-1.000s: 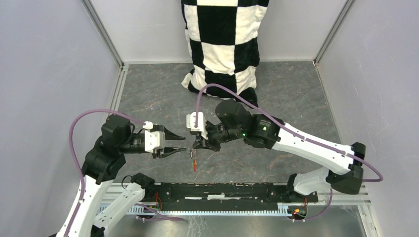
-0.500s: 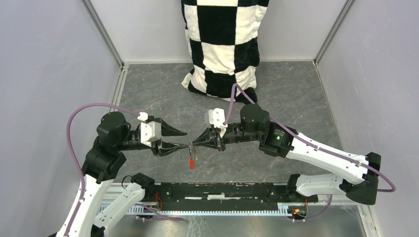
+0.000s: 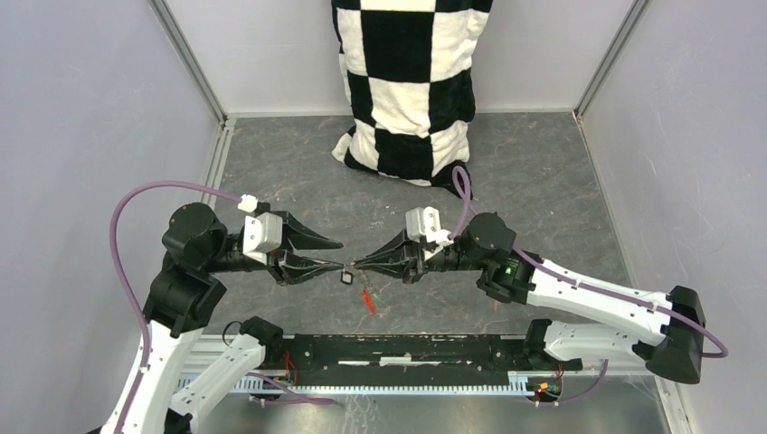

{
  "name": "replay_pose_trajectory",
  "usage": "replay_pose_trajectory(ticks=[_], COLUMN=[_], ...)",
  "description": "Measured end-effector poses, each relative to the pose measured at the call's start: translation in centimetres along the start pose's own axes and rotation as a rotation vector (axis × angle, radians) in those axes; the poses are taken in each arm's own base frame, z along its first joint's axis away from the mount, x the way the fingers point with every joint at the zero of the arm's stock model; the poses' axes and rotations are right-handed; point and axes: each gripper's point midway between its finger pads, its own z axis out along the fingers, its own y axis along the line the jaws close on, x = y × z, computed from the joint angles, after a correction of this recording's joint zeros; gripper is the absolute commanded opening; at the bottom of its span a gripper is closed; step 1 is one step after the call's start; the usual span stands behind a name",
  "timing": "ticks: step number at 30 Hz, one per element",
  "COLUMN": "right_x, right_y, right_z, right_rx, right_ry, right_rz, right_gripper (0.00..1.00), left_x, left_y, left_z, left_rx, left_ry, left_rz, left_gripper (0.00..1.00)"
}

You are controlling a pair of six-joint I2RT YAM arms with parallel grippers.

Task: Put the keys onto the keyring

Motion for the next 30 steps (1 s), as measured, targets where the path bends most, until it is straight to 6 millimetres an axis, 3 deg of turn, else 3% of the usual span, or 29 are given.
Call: replay_pose_trajectory(ticks=[6, 15, 30], right_x=[-2.1, -2.6, -4.2], right_y=[-0.1, -0.2, 0.1], right_z=[0.4, 0.9, 0.9], right_rx=[-0.002, -0.012, -0.029], right_ry=[-0.089, -0.124, -0.181], right_rz=[-0.023, -0.021, -0.02], right_gripper=[0.0, 0.0, 0.0], left_x=[-0.2, -0.2, 0.4], left_y=[-0.3, -0.3, -0.1], left_z=[0.1, 0.1, 0.1], left_rx=[0.017, 0.018, 0.008], left_ry=[-0.008, -0.006, 0.012], left_rz=[-0.018, -0.022, -0.024], left_gripper=[0.41, 0.2, 0.16])
